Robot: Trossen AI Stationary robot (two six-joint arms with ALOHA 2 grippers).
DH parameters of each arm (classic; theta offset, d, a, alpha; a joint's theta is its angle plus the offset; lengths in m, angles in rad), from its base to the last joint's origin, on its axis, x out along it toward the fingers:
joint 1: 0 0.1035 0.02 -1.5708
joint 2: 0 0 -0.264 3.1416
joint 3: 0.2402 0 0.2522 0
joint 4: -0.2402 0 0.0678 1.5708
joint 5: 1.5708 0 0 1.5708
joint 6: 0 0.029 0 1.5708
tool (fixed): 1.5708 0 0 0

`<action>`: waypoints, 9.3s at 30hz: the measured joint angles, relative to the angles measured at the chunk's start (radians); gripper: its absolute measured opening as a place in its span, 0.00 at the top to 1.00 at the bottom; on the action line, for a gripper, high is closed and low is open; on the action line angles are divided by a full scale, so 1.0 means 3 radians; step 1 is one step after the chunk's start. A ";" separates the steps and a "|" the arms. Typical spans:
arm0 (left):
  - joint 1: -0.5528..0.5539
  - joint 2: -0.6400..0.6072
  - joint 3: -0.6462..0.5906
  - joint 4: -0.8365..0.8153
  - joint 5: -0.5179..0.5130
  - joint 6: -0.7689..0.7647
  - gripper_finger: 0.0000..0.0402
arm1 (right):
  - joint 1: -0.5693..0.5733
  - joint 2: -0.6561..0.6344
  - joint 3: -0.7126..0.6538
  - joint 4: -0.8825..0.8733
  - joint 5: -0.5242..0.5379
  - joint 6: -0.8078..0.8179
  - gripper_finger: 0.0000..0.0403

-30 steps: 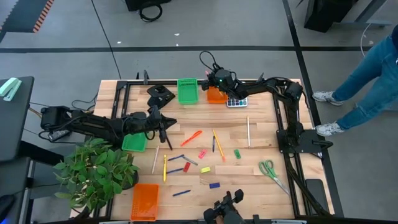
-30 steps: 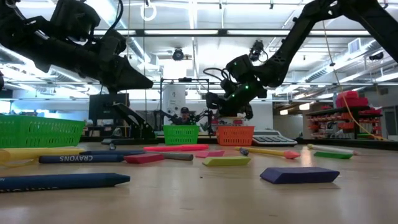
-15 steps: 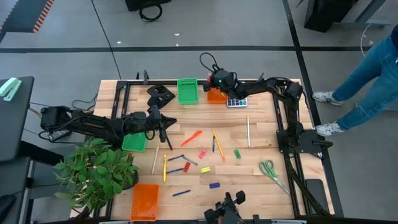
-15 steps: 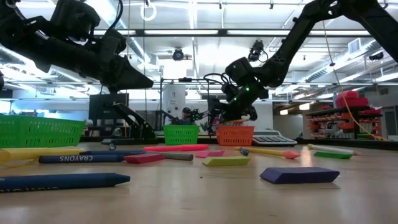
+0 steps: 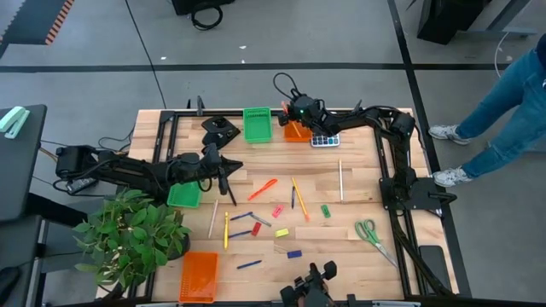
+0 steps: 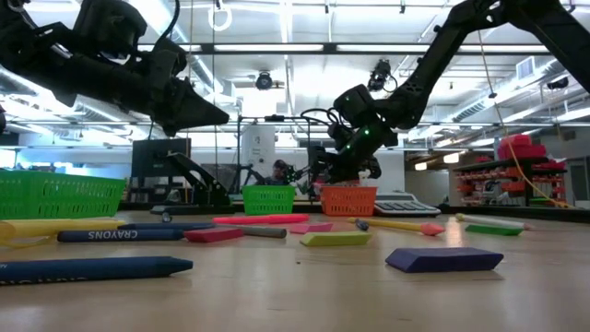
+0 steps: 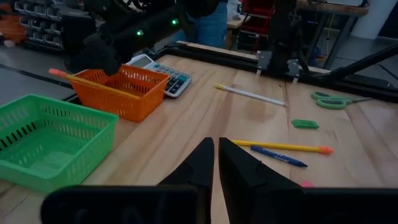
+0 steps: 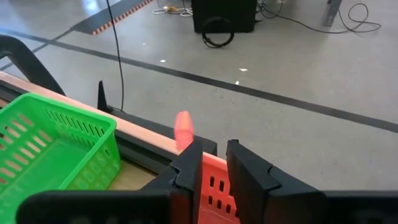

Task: Sort crayons/erasers/pens/pencils in bins
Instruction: Put the white pencil into the top orange bin, then put the yellow pencil into the top orange bin

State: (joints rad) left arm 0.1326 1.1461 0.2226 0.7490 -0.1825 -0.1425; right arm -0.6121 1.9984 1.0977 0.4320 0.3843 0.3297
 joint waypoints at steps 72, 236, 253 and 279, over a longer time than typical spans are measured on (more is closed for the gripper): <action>-0.0136 -0.0009 0.0000 0.0196 -0.0009 0.0110 0.96 | 0.2349 -0.1258 -0.2169 -0.2253 0.1796 0.4019 0.78; 0.0057 -0.0005 0.0000 0.0902 0.0039 0.1387 0.93 | -0.0034 -0.0173 -0.0136 0.0314 -0.0722 -0.0848 0.91; 0.0056 -0.0005 0.0000 0.0902 0.0039 0.1382 0.93 | 0.0081 -0.0082 -0.0142 -0.0001 -0.0234 -0.0564 0.87; 0.0052 -0.0005 0.0000 0.0921 0.0039 0.1312 0.92 | 0.0461 -0.1358 -0.0163 -0.2084 -0.0230 -0.0427 0.80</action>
State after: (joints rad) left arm 0.1482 1.1446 0.2226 1.0254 -0.1707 0.2512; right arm -0.4737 1.5909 1.0487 -0.1933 0.3153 0.2016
